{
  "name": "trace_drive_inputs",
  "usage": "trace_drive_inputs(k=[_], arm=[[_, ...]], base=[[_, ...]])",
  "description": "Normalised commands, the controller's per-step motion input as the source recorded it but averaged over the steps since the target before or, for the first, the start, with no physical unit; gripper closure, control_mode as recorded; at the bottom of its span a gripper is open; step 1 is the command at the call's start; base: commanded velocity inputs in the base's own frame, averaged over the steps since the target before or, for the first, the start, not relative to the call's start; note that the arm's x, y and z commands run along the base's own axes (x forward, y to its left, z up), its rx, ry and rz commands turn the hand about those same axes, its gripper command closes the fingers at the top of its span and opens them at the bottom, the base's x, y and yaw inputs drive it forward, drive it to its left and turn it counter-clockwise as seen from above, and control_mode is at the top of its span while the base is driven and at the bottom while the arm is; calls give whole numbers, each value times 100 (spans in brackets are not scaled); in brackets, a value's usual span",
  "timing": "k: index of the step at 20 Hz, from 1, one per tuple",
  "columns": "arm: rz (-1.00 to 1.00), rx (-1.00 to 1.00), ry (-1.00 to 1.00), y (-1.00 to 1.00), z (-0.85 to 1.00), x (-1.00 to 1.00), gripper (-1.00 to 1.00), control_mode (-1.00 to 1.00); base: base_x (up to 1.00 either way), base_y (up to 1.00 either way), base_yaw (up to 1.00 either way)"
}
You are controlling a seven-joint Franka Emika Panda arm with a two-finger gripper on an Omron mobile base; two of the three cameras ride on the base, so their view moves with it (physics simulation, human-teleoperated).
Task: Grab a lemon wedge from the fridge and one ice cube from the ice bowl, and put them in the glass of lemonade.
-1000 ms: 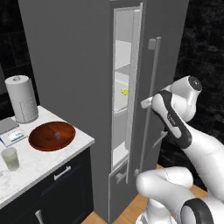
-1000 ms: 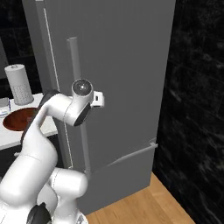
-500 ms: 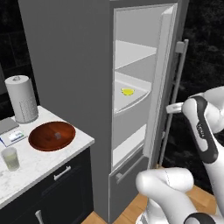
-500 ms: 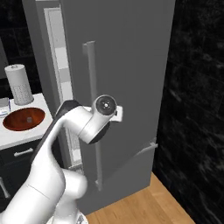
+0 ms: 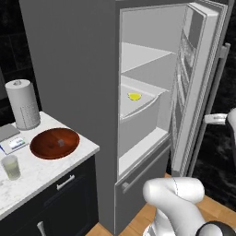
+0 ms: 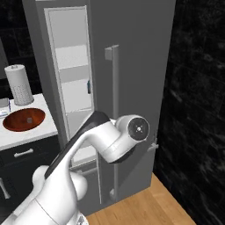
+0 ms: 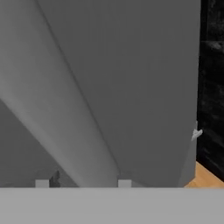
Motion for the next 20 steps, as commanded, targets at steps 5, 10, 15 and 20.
trace_drive_inputs(k=[5,10,15,20], arm=[[-8,9,0,-74,29,-34,-100,-100],[0,8,0,-45,65,-38,-100,-100],[0,2,0,-4,68,-37,-100,-100],[-5,-6,0,53,60,-25,-100,-100]], base=[[0,0,0],[0,0,0],[0,0,0],[0,0,0]])
